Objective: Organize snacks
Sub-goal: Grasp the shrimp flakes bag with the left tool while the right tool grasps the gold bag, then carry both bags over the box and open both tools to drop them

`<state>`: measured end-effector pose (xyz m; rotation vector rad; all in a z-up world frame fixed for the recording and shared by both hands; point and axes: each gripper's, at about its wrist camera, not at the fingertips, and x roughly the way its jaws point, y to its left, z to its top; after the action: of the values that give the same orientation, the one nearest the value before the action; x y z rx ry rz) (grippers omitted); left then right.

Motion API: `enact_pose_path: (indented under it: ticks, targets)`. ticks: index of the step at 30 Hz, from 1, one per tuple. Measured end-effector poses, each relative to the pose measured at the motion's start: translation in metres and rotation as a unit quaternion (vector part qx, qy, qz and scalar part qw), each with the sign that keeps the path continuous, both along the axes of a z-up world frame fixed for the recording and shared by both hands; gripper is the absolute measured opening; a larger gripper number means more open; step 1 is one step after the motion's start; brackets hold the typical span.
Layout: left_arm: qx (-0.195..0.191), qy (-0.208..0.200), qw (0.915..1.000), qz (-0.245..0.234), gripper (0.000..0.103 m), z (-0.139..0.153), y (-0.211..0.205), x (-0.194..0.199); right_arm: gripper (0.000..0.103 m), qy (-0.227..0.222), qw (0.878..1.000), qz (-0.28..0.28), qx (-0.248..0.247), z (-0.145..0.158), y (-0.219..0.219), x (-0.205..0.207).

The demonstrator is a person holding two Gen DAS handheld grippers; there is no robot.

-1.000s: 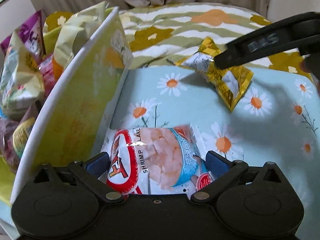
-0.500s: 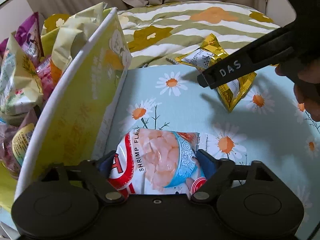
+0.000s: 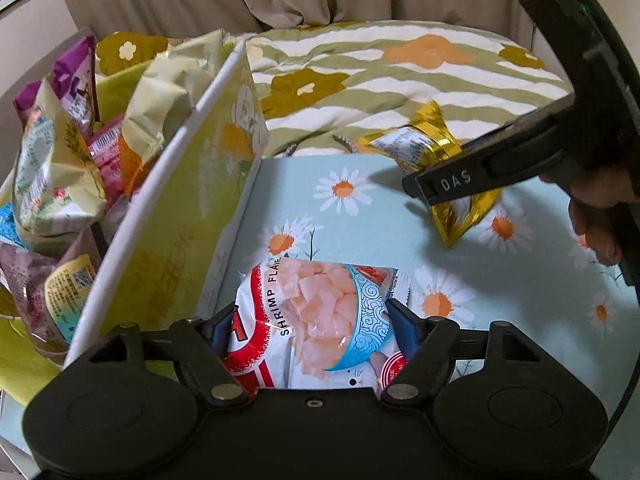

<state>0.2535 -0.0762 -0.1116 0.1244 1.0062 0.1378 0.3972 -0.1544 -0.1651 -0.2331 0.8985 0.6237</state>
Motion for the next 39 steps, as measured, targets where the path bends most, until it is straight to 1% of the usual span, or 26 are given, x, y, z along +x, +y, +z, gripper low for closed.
enact_pose_path:
  ticks: [3,4,10,14,17,19,23,29,35,39]
  targets:
    - [-0.004,-0.01,0.9999,-0.005,0.079,0.009,-0.002,-0.003,0.052,0.001,1.0,-0.005,0.006,0.005,-0.003,-0.004]
    - [-0.005,-0.012,0.9999,-0.007,0.079,0.011,-0.003,-0.003,0.051,0.001,1.0,-0.006,0.008,0.008,-0.004,-0.005]
    - [-0.02,-0.045,0.9986,-0.018,0.079,0.035,-0.009,-0.013,0.051,-0.017,1.0,-0.021,0.015,0.03,-0.016,-0.024]
    - [-0.025,-0.077,0.9965,-0.023,0.079,0.058,-0.01,-0.025,0.051,-0.037,0.998,-0.035,0.025,0.055,-0.025,-0.04]
    - [-0.034,-0.103,0.9939,-0.019,0.079,0.079,-0.004,-0.035,0.051,-0.05,0.997,-0.039,0.035,0.077,-0.028,-0.053]
    - [-0.033,-0.123,0.9918,-0.015,0.079,0.094,0.001,-0.043,0.051,-0.058,0.997,-0.041,0.043,0.09,-0.027,-0.063]
    - [-0.034,-0.163,0.986,-0.005,0.079,0.122,0.019,-0.058,0.051,-0.074,0.994,-0.04,0.065,0.119,-0.02,-0.083]
    - [-0.039,-0.22,0.9747,0.01,0.079,0.159,0.061,-0.072,0.051,-0.099,0.99,-0.039,0.091,0.155,0.006,-0.113]
    - [-0.048,-0.251,0.9668,0.0,0.079,0.18,0.121,-0.083,0.051,-0.112,0.987,-0.049,0.105,0.174,0.05,-0.14]
    - [-0.062,-0.255,0.9648,-0.01,0.079,0.186,0.167,-0.086,0.051,-0.114,0.983,-0.083,0.115,0.184,0.087,-0.155]
